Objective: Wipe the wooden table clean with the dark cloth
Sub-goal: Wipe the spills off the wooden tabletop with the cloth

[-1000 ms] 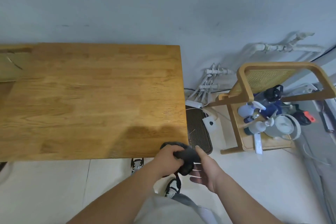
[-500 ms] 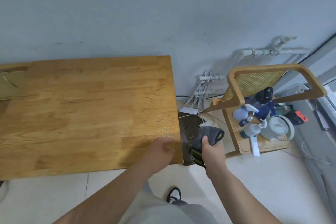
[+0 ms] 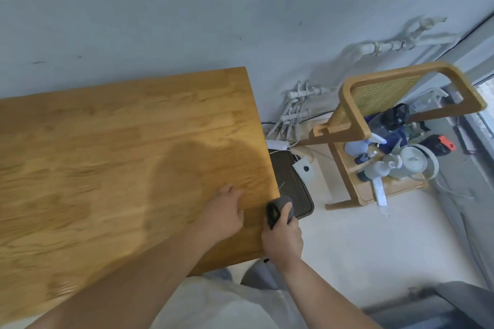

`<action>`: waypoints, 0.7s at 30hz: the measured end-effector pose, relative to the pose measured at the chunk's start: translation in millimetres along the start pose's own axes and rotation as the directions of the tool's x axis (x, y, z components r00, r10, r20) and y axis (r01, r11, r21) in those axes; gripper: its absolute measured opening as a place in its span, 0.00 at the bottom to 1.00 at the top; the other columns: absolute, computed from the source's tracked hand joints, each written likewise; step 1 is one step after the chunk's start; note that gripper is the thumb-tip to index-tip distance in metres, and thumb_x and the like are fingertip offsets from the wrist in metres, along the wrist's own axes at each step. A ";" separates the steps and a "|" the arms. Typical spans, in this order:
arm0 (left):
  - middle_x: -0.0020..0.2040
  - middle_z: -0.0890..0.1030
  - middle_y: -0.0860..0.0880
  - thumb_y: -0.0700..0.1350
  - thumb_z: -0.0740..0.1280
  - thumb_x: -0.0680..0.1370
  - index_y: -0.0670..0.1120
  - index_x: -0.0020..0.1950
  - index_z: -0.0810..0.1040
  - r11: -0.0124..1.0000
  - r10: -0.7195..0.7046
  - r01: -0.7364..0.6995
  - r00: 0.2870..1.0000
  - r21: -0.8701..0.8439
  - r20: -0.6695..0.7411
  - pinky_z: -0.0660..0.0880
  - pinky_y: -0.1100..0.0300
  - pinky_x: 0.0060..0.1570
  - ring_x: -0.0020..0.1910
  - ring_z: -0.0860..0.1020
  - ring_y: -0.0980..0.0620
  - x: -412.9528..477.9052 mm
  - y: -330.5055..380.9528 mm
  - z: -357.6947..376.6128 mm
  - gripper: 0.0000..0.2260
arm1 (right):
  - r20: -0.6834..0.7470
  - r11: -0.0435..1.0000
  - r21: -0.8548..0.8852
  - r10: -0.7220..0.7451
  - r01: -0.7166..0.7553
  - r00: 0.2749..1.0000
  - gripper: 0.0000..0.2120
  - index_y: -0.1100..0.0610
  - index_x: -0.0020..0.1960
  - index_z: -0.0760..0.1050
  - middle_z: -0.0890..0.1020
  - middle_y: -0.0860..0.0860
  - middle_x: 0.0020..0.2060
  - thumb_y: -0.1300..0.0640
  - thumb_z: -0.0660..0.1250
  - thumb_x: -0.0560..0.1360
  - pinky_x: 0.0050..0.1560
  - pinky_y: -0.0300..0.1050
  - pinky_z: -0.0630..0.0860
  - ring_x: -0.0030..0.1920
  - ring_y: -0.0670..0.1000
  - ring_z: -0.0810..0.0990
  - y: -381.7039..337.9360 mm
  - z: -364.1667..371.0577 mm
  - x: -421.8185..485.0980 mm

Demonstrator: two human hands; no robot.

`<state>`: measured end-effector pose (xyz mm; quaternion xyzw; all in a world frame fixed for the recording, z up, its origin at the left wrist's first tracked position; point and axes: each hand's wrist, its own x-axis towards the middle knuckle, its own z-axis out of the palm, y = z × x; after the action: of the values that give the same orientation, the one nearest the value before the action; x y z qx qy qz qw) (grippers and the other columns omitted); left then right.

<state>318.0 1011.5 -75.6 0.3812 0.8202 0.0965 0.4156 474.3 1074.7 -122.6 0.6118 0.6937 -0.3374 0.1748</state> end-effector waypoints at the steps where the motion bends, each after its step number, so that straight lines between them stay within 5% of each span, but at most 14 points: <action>1: 0.83 0.54 0.46 0.48 0.64 0.82 0.51 0.81 0.62 1.000 -0.001 0.001 1.000 0.011 0.012 0.60 0.56 0.75 0.80 0.58 0.45 4.9 -4.4 -1.2 0.27 | 0.018 0.999 0.032 0.028 -0.029 0.999 0.36 0.53 0.84 0.47 0.65 0.60 0.76 0.46 0.59 0.82 0.69 0.58 0.68 0.72 0.63 0.69 -5.9 -7.6 6.3; 4: 0.83 0.56 0.46 0.49 0.64 0.81 0.51 0.80 0.63 1.000 -0.004 0.004 1.000 0.008 0.007 0.60 0.56 0.75 0.80 0.59 0.44 17.2 -14.8 -5.3 0.27 | 0.047 0.978 0.204 0.043 -0.052 0.998 0.18 0.58 0.70 0.71 0.70 0.59 0.67 0.53 0.60 0.82 0.64 0.56 0.74 0.61 0.62 0.77 -17.2 -34.5 41.3; 7: 0.82 0.59 0.46 0.50 0.66 0.81 0.50 0.79 0.65 0.999 0.019 -0.021 0.998 -0.032 -0.052 0.58 0.58 0.77 0.79 0.60 0.45 27.8 -17.6 -14.5 0.27 | 0.051 0.899 0.437 -0.017 -0.008 0.999 0.05 0.53 0.49 0.76 0.82 0.58 0.48 0.61 0.64 0.81 0.49 0.53 0.81 0.44 0.57 0.81 -32.3 -74.8 54.1; 10: 0.79 0.63 0.54 0.55 0.71 0.77 0.52 0.80 0.64 0.976 0.054 -0.070 0.995 -0.206 -0.084 0.57 0.61 0.75 0.78 0.61 0.52 31.4 -2.5 -27.7 0.33 | 0.098 0.728 0.685 -0.065 -0.020 0.993 0.04 0.51 0.54 0.79 0.87 0.57 0.49 0.59 0.68 0.82 0.53 0.58 0.84 0.49 0.59 0.86 -33.7 -121.7 56.5; 13: 0.73 0.68 0.61 0.58 0.79 0.69 0.59 0.80 0.62 0.854 -0.013 0.029 0.999 -0.519 0.035 0.63 0.54 0.75 0.73 0.65 0.59 29.5 28.1 -38.5 0.43 | 0.351 0.522 0.826 -0.178 -0.215 0.919 0.10 0.58 0.63 0.78 0.87 0.60 0.55 0.58 0.67 0.83 0.57 0.59 0.82 0.55 0.62 0.87 -26.1 -158.5 55.3; 16: 0.62 0.84 0.55 0.48 0.80 0.71 0.56 0.67 0.79 0.600 -0.019 0.172 0.979 -0.781 0.202 0.73 0.47 0.69 0.64 0.80 0.54 30.3 49.1 -32.5 0.26 | 0.534 0.407 0.812 -0.228 -0.418 0.814 0.14 0.63 0.66 0.78 0.83 0.65 0.61 0.57 0.64 0.84 0.68 0.66 0.74 0.63 0.66 0.82 -7.9 -161.6 63.4; 18: 0.54 0.87 0.52 0.47 0.77 0.72 0.54 0.58 0.84 0.534 -0.093 0.221 0.975 -0.816 0.203 0.77 0.43 0.66 0.58 0.83 0.49 27.9 62.8 -19.8 0.15 | 0.527 0.441 0.804 -0.216 -0.399 0.822 0.15 0.62 0.68 0.77 0.84 0.64 0.60 0.57 0.66 0.83 0.68 0.66 0.74 0.62 0.66 0.83 6.0 -150.8 74.5; 21: 0.52 0.87 0.52 0.45 0.72 0.75 0.55 0.55 0.83 0.525 -0.203 0.258 0.963 -0.811 0.175 0.80 0.44 0.61 0.55 0.84 0.48 27.5 80.0 2.7 0.10 | 0.447 0.630 0.735 -0.173 -0.250 0.878 0.16 0.60 0.68 0.77 0.87 0.60 0.55 0.59 0.69 0.81 0.61 0.63 0.81 0.56 0.61 0.86 22.2 -129.4 86.2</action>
<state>353.7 1085.7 -56.0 0.0323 0.7088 0.4027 0.5783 501.4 1226.5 -92.6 0.5387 0.4008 -0.7380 0.0672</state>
